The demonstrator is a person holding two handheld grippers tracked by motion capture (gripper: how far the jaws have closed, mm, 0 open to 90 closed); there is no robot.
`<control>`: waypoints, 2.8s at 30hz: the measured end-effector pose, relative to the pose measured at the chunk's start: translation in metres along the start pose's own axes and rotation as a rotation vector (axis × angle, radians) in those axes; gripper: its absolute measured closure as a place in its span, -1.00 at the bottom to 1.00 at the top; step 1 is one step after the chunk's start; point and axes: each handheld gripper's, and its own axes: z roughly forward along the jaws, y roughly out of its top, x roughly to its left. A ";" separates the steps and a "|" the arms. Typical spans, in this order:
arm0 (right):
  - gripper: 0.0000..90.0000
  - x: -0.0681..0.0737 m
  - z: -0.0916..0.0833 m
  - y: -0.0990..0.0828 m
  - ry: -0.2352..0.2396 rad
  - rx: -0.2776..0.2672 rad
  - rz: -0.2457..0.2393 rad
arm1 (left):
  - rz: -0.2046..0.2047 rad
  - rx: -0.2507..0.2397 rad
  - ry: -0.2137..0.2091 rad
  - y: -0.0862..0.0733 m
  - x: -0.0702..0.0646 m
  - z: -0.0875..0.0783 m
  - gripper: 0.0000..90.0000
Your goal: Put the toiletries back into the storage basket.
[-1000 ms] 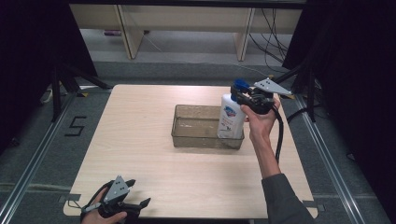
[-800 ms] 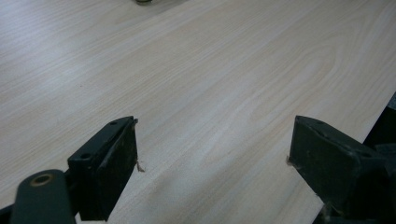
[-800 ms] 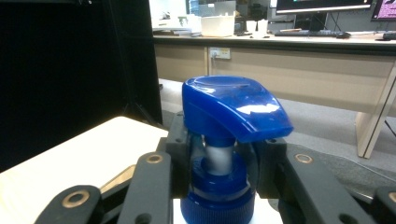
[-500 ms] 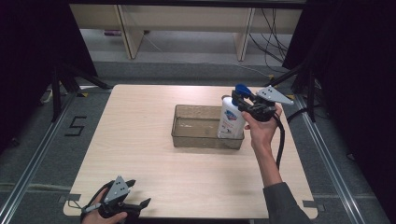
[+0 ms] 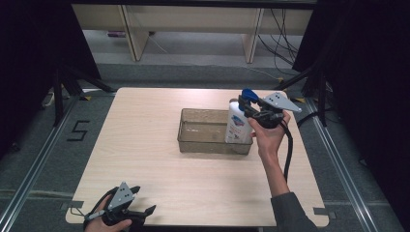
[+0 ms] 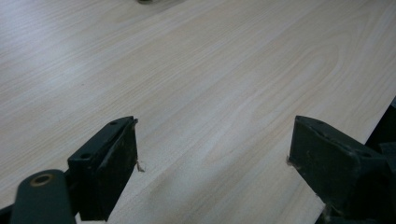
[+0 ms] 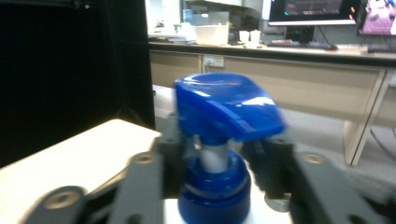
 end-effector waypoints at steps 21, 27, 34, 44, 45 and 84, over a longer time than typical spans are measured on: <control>-0.11 -0.004 -0.007 0.002 0.036 -0.007 0.067 | -0.002 0.000 0.001 0.000 0.000 0.000 -0.67; -0.24 -0.003 -0.012 0.002 0.025 -0.010 0.088 | -0.003 -0.004 -0.001 0.000 0.000 0.000 -0.67; -0.33 -0.003 -0.021 -0.003 0.026 0.012 0.104 | -0.005 -0.002 0.002 0.000 0.000 0.000 -0.67; -0.35 -0.005 -0.035 -0.009 0.012 0.009 0.103 | -0.002 -0.002 0.001 0.000 0.000 0.000 -0.67; -0.36 -0.005 -0.035 -0.009 0.012 0.011 0.115 | -0.002 -0.003 -0.003 0.000 0.000 0.000 -0.67; -0.38 0.005 -0.056 -0.017 0.023 0.045 0.102 | -0.017 -0.020 0.003 0.000 -0.001 -0.004 -0.67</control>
